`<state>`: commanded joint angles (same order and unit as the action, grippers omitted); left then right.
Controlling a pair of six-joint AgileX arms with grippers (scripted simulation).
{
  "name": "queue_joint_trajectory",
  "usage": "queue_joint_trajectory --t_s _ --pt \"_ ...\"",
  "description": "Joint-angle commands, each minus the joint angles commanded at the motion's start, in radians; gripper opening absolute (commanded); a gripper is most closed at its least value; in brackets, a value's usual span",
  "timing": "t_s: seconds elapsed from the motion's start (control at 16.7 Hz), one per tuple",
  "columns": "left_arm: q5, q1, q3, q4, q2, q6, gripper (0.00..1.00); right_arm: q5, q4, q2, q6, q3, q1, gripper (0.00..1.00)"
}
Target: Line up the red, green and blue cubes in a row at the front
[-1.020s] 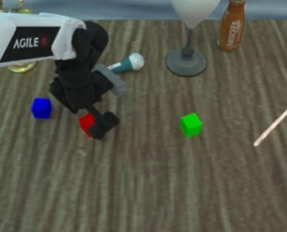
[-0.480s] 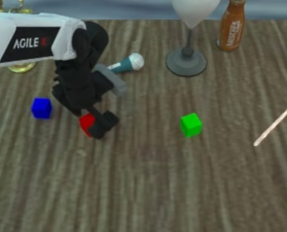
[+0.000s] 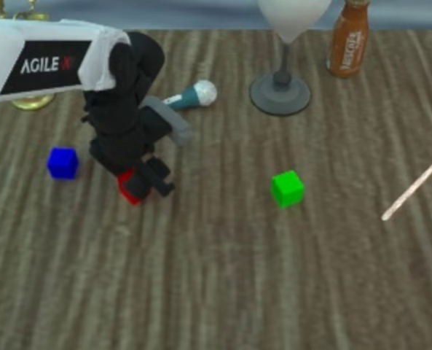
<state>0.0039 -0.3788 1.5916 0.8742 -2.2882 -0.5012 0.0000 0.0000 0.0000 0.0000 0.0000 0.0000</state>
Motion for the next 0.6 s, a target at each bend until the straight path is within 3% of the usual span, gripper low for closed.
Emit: queue_joint_trajectory --t_s 0.6 --pt "0.017 0.001 0.044 0.061 0.054 0.008 0.00 0.000 0.000 0.000 0.000 0.000 0.000 1.00"
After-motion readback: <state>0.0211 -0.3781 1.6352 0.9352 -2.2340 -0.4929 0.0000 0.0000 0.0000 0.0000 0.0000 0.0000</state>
